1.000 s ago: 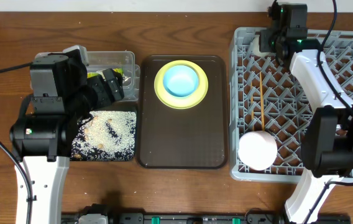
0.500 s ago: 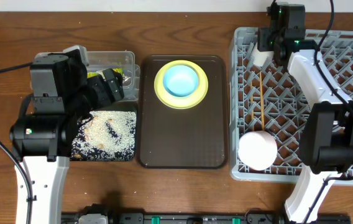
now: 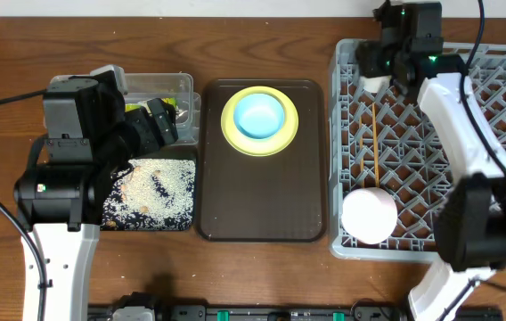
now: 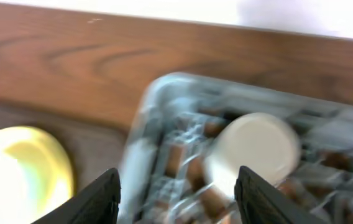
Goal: Sort waste into correct bins and load items into the dishwasher rack
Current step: 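Move the right gripper left over the light-blue bowl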
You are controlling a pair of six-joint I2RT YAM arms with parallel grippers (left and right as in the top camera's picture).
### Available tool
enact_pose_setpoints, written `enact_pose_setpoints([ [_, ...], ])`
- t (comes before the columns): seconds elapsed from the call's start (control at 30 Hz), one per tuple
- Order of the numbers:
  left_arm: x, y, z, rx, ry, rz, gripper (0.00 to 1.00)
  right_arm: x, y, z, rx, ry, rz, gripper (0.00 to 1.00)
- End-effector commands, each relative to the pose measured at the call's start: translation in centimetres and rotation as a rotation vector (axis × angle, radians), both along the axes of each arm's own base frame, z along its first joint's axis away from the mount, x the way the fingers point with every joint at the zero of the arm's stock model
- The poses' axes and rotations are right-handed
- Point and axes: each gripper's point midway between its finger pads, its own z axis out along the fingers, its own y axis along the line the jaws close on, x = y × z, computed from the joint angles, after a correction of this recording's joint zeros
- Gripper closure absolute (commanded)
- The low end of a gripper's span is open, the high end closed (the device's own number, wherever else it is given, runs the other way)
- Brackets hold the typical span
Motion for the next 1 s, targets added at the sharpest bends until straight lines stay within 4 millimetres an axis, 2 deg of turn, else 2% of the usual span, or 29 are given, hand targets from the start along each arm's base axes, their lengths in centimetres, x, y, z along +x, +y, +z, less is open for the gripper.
enact_pose_setpoints([
  [0.0, 0.1, 0.4, 0.3, 0.016, -0.011, 0.007, 0.08, -3.3, 4.2, 1.3, 0.081, 0.071, 0.07, 0.41],
  [0.13, 0.1, 0.4, 0.3, 0.016, -0.01, 0.007, 0.08, -7.1, 6.1, -1.7, 0.069, 0.263, 0.063, 0.47],
  [0.23, 0.1, 0.4, 0.3, 0.016, -0.011, 0.007, 0.08, -9.1, 6.3, -3.8, 0.014, 0.355, 0.024, 0.48],
  [0.47, 0.1, 0.4, 0.3, 0.016, -0.011, 0.007, 0.08, -10.1, 5.6, -5.9, -0.125, 0.373, -0.04, 0.52],
  [0.6, 0.1, 0.4, 0.3, 0.016, -0.011, 0.007, 0.08, -10.9, 5.3, -7.0, -0.122, 0.412, -0.086, 0.59],
  [0.73, 0.1, 0.4, 0.3, 0.016, -0.011, 0.007, 0.08, -12.2, 4.9, -8.7, -0.117, 0.468, -0.12, 0.61],
  [0.8, 0.1, 0.4, 0.3, 0.016, -0.01, 0.007, 0.08, -12.8, 4.8, -9.3, -0.119, 0.487, -0.117, 0.72],
  [0.97, 0.1, 0.4, 0.3, 0.016, -0.011, 0.007, 0.08, -13.5, 6.3, -9.3, -0.051, 0.524, -0.07, 0.81],
])
